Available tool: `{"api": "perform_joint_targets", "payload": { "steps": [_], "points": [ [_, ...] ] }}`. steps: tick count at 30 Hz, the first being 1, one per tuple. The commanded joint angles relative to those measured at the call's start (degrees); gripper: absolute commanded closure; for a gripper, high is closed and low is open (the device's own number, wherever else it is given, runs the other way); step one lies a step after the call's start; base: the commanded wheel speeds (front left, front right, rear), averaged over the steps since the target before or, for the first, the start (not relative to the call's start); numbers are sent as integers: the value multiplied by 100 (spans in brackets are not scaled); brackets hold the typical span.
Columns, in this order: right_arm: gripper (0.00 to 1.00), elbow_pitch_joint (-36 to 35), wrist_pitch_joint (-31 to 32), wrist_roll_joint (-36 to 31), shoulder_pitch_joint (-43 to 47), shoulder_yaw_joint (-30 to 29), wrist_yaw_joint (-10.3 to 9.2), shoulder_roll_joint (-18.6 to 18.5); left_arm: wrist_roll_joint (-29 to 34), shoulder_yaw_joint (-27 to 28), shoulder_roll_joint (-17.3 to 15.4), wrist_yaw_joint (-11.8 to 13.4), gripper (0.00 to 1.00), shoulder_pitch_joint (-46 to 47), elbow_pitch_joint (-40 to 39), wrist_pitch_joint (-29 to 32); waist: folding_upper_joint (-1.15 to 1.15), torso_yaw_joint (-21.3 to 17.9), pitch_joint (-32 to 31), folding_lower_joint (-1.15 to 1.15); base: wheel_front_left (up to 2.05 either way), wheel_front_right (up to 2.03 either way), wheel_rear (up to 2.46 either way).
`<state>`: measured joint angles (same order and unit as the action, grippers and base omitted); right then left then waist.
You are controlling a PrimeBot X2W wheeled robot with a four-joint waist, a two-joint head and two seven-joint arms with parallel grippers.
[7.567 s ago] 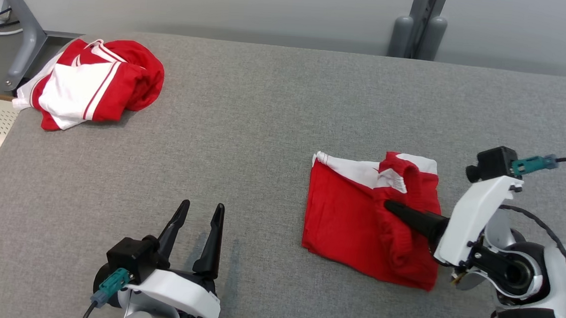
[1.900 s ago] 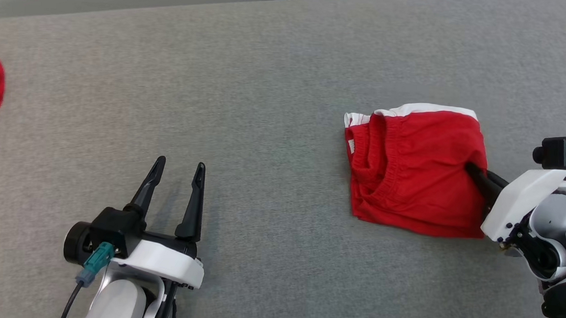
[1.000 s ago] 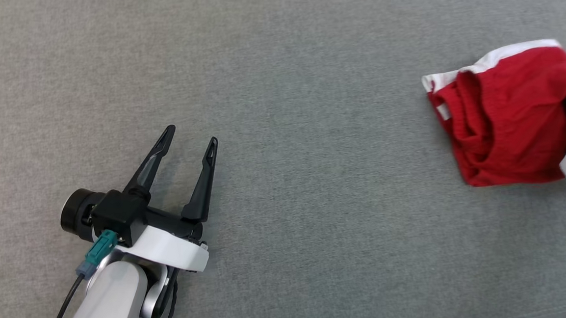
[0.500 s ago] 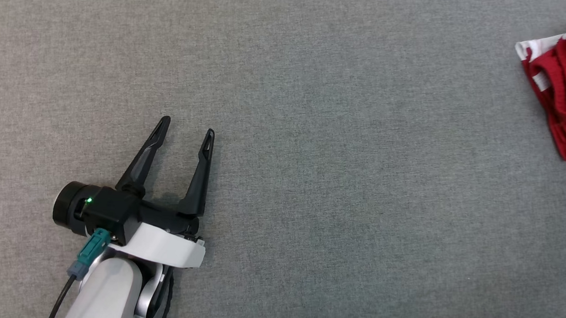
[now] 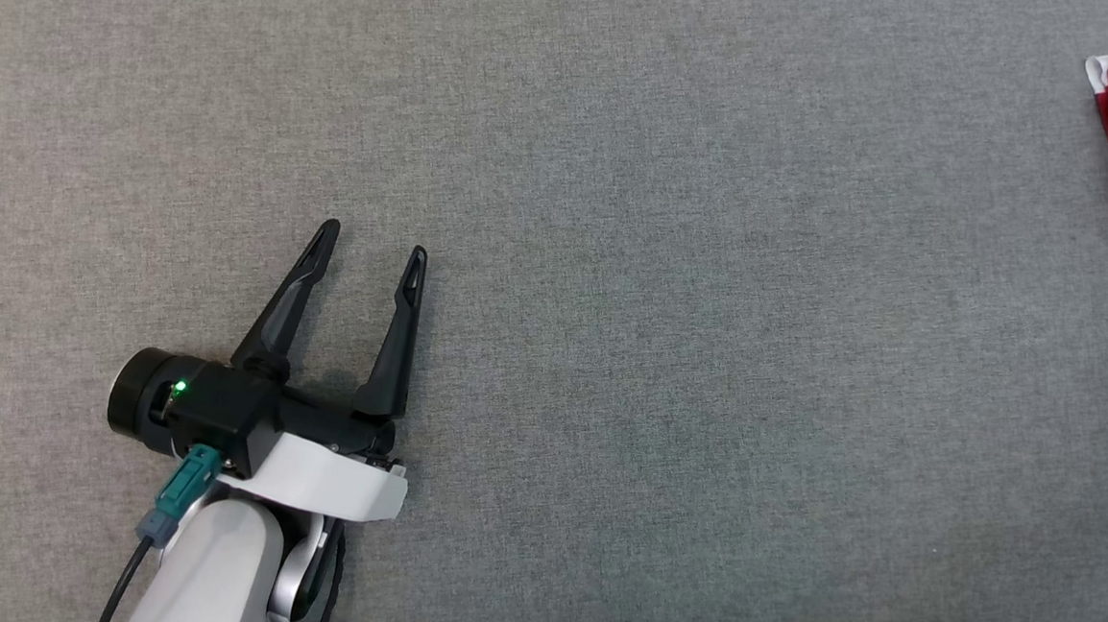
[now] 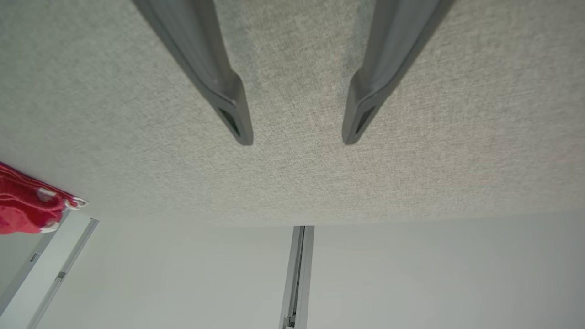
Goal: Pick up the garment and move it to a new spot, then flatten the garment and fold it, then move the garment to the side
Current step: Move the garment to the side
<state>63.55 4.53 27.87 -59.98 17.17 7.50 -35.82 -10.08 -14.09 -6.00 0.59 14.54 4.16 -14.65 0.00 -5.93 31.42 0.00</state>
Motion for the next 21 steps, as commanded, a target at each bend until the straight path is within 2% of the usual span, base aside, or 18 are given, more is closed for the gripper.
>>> {"api": "perform_joint_targets", "payload": {
  "steps": [1, 2, 3, 4, 5, 14, 21],
  "points": [
    [100, 15, -81, -23, -72, -8, 0, -36, -7, 11, -44, 46, 0, 69, 61, 10, 0, 1, 2, 0, 0, 0, 0],
    [61, 80, -261, -85, -99, 4, 0, -39, -15, 5, -53, 54, 0, 83, 74, 7, 0, 1, 6, 0, 0, 0, 0],
    [61, 80, -261, -85, -99, 4, 0, -39, -15, 5, -53, 54, 0, 83, 74, 7, 0, 1, 6, 0, 0, 0, 0],
    [46, 114, -362, -115, -112, 14, -1, -26, -20, 3, -58, 55, 0, 89, 84, 6, 0, -2, 5, 0, 0, 0, 0],
    [0, 146, -434, -134, -129, 18, 0, -6, -20, -4, -61, 60, 0, 96, 94, 6, 0, -4, 5, 0, 0, 0, 0],
    [0, 430, -803, -183, -231, 74, 0, 179, -67, -45, -50, 54, 0, 113, 200, -7, 0, -13, -153, 0, 0, 0, 0],
    [0, 210, -1008, 6, -45, 264, 0, 308, -160, -15, -21, 67, 0, 138, 334, -34, 0, 29, -495, 0, 0, 0, 0]
  ]
}}
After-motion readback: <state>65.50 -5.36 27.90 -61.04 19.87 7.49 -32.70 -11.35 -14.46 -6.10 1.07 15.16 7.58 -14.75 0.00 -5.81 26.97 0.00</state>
